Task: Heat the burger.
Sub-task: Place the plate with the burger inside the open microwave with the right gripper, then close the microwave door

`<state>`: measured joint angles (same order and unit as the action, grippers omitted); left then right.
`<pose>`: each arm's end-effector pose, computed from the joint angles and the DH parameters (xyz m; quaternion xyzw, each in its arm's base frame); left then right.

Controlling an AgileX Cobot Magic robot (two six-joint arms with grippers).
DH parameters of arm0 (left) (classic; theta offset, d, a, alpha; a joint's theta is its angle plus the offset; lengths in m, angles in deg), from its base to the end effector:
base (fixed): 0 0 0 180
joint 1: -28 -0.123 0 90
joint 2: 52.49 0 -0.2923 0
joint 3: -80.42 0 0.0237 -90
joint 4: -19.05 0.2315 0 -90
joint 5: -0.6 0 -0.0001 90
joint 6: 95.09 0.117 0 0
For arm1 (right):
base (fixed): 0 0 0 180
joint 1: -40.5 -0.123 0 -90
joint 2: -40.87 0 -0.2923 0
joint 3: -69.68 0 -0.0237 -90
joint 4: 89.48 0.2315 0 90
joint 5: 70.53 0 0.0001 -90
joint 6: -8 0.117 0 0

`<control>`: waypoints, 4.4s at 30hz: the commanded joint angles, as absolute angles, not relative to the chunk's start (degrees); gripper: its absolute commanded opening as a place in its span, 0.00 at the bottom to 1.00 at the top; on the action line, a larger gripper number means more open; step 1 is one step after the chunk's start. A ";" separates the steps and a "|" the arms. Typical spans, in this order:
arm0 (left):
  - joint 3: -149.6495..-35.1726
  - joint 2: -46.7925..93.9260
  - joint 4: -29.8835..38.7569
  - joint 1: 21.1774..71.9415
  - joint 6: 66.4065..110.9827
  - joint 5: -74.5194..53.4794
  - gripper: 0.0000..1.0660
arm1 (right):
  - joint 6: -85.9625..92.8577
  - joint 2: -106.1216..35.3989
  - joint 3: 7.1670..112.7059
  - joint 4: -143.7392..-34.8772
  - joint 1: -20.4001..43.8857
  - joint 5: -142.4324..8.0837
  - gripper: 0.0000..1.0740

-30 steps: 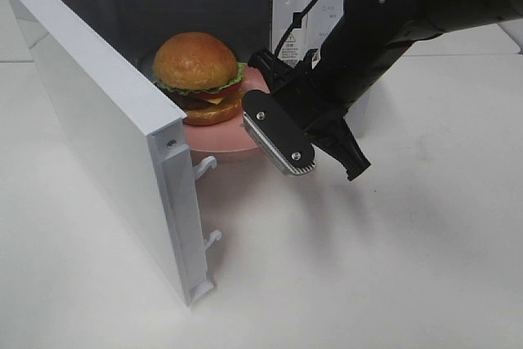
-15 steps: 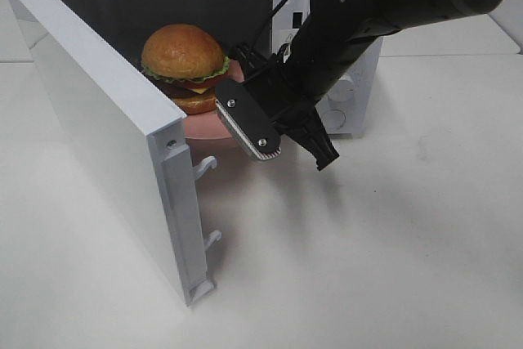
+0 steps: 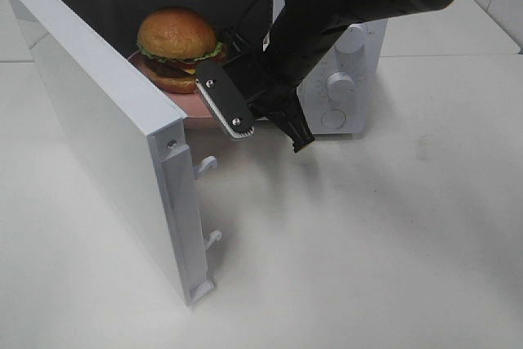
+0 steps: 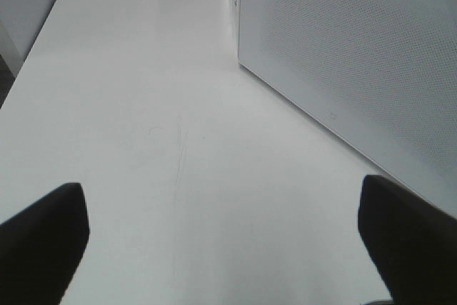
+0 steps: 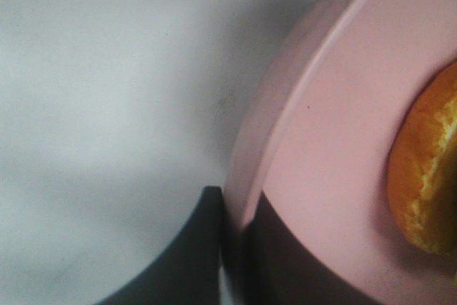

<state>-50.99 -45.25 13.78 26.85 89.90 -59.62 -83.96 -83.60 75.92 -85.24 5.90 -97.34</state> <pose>-0.0067 -0.0095 0.2584 0.0302 0.8468 -0.0175 0.5307 0.3662 0.2574 0.1795 -0.8395 0.4522 -0.1214 0.2757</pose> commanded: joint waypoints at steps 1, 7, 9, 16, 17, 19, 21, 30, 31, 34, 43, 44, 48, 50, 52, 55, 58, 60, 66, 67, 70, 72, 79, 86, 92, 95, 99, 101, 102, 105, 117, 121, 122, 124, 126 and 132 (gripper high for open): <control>-50.76 -46.33 13.60 26.79 89.61 -58.82 0.88 | -81.26 -83.95 78.44 -86.56 6.13 -94.82 0.00; -50.76 -46.33 13.60 26.79 89.61 -58.82 0.88 | -79.83 -86.98 82.40 -88.45 6.13 -95.28 0.00; -50.76 -46.33 13.60 26.79 89.61 -58.82 0.88 | -79.37 -87.50 83.08 -88.85 6.13 -95.34 0.00; -50.76 -46.33 13.60 26.79 89.61 -58.82 0.88 | -76.80 -90.94 88.07 -90.34 6.13 -97.17 0.00; -50.76 -46.33 13.60 26.79 89.61 -58.82 0.88 | -76.80 -91.45 88.64 -90.68 6.13 -97.34 0.00; -50.76 -46.33 13.60 26.79 89.61 -58.82 0.88 | -76.80 -92.37 90.02 -90.68 6.13 -97.74 0.00; -50.76 -46.33 13.60 26.79 89.61 -58.82 0.88 | -76.45 -93.23 91.45 -90.91 6.13 -98.20 0.00; -50.76 -46.33 13.60 26.79 89.61 -58.82 0.88 | -72.90 -97.07 96.55 -92.57 6.13 -98.49 0.00; -50.76 -46.33 13.60 26.79 89.61 -58.82 0.88 | -72.44 -97.87 97.64 -92.63 6.13 -98.43 0.00; -50.76 -46.33 13.60 26.79 89.61 -58.82 0.88 | -72.33 -99.07 99.01 -92.57 6.13 -98.26 0.01; -50.76 -46.33 13.60 26.79 89.61 -58.82 0.88 | -69.17 -100.45 100.44 -93.83 6.13 -96.31 0.11; -50.76 -46.33 13.60 26.79 89.61 -58.82 0.88 | -68.89 -100.45 100.44 -94.01 6.13 -96.31 0.14; -50.76 -46.33 13.60 26.79 89.61 -58.82 0.88 | -67.86 -100.45 100.44 -94.12 6.13 -96.31 0.22; -50.76 -46.33 13.60 26.79 89.61 -58.82 0.88 | -67.86 -100.45 100.44 -94.12 6.13 -96.71 0.28; -50.76 -46.33 13.60 26.79 89.61 -58.82 0.88 | -67.86 -100.45 100.39 -93.43 6.13 -97.51 0.36; -50.76 -46.33 13.60 26.79 89.61 -58.82 0.88 | -67.86 -100.22 99.87 -93.38 5.96 -99.12 0.43; -50.76 -46.33 13.60 26.79 89.61 -58.82 0.88 | -67.86 -99.19 97.69 -93.43 5.55 -99.06 0.46; -50.76 -46.33 13.60 26.79 89.61 -58.82 0.88 | -67.86 -98.73 97.01 -93.38 5.50 -99.00 0.47; -50.76 -46.33 13.60 26.79 89.61 -58.82 0.88 | -67.86 -97.18 93.63 -91.83 5.50 -97.46 0.56; -50.76 -46.33 13.60 26.79 89.61 -58.82 0.88 | -67.11 -96.55 93.00 -91.71 5.50 -97.46 0.61; -50.76 -46.33 13.60 26.79 89.61 -58.82 0.88 | -65.57 -95.41 91.56 -91.26 5.50 -96.25 0.69; -50.76 -46.33 13.60 26.79 89.61 -58.82 0.88 | -65.05 -94.38 90.30 -90.74 5.50 -95.16 0.73; -50.76 -46.33 13.60 26.79 89.61 -58.82 0.88 | -64.88 -91.05 85.32 -90.51 5.50 -94.70 0.73; -50.76 -46.33 13.60 26.79 89.61 -58.82 0.88 | -64.08 -87.50 80.96 -90.57 5.67 -92.53 0.72; -50.76 -46.33 13.60 26.79 89.61 -58.82 0.88 | -62.81 -83.03 75.86 -90.80 5.67 -90.58 0.71; -50.76 -46.33 13.60 26.79 89.61 -58.82 0.88 | -61.78 -81.20 73.40 -91.03 6.01 -89.20 0.71; -50.76 -46.33 13.60 26.79 89.61 -58.82 0.88 | -60.64 -79.19 71.11 -91.20 6.30 -88.57 0.71; -50.76 -46.33 13.60 26.79 89.61 -58.82 0.88 | -59.78 -77.93 69.79 -92.12 6.99 -88.63 0.71; -50.76 -46.33 13.60 26.79 89.61 -58.82 0.88 | -58.75 -76.56 68.47 -92.75 6.99 -88.63 0.71; -50.76 -46.33 13.60 26.79 89.61 -58.82 0.88 | -56.34 -74.49 66.35 -93.72 6.99 -88.57 0.71; -50.76 -46.33 13.60 26.79 89.61 -58.82 0.88 | -47.23 -67.10 59.36 -94.12 6.99 -89.20 0.71; -50.76 -46.33 13.60 26.79 89.61 -58.82 0.88 | -39.67 -63.32 55.58 -96.70 6.99 -90.18 0.71; -50.76 -46.33 13.60 26.79 89.61 -58.82 0.88 | -39.67 -63.32 55.58 -96.70 6.99 -90.18 0.71; -50.76 -46.33 13.60 26.79 89.61 -58.82 0.88 | -32.33 -61.49 53.58 -97.56 6.99 -90.81 0.71; -50.76 -46.33 13.60 26.79 89.61 -58.82 0.88 | -27.06 -60.11 52.09 -98.53 6.99 -90.92 0.71; -50.76 -46.33 13.60 26.79 89.61 -58.82 0.88 | -10.16 -56.27 48.94 -100.25 6.99 -95.16 0.71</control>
<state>-50.99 -45.25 13.78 26.85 89.90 -59.62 -15.26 -57.71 49.68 -99.68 6.76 -93.04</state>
